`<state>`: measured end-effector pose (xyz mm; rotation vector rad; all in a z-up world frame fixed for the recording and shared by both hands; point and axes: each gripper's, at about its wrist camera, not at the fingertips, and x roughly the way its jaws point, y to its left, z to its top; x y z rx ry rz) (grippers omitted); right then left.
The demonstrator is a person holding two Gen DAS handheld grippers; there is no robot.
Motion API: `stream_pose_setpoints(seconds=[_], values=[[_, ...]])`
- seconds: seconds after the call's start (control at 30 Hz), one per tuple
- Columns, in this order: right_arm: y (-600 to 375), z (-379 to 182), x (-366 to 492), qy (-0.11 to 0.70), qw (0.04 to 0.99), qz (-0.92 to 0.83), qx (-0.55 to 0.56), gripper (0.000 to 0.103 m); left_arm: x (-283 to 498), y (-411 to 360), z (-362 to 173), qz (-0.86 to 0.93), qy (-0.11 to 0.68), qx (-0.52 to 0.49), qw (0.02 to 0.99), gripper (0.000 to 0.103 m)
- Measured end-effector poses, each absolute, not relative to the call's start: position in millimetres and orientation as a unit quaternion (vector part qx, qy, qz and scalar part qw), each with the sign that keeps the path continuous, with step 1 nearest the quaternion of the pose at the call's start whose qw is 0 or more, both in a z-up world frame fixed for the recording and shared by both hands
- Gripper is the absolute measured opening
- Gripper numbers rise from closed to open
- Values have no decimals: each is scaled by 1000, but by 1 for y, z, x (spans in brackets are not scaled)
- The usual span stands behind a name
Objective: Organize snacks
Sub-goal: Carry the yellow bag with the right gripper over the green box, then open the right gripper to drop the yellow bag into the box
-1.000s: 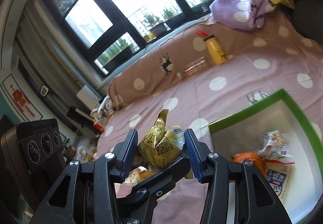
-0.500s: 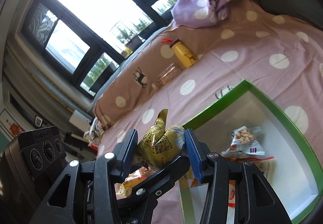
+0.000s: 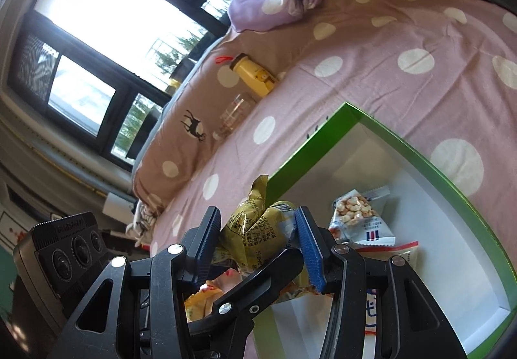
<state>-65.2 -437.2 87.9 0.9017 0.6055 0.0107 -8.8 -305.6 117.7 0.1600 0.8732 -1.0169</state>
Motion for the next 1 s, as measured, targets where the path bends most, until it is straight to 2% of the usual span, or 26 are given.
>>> stream_pose_setpoints(seconds=[0.57,1.0], values=[[-449,62,-53,320,829,-13,459,51,8,-316,90,-463,443,61,765,52],[-448,64,-54,319,831,-15,455,51,15,-312,87,-440,449,56,776,54]])
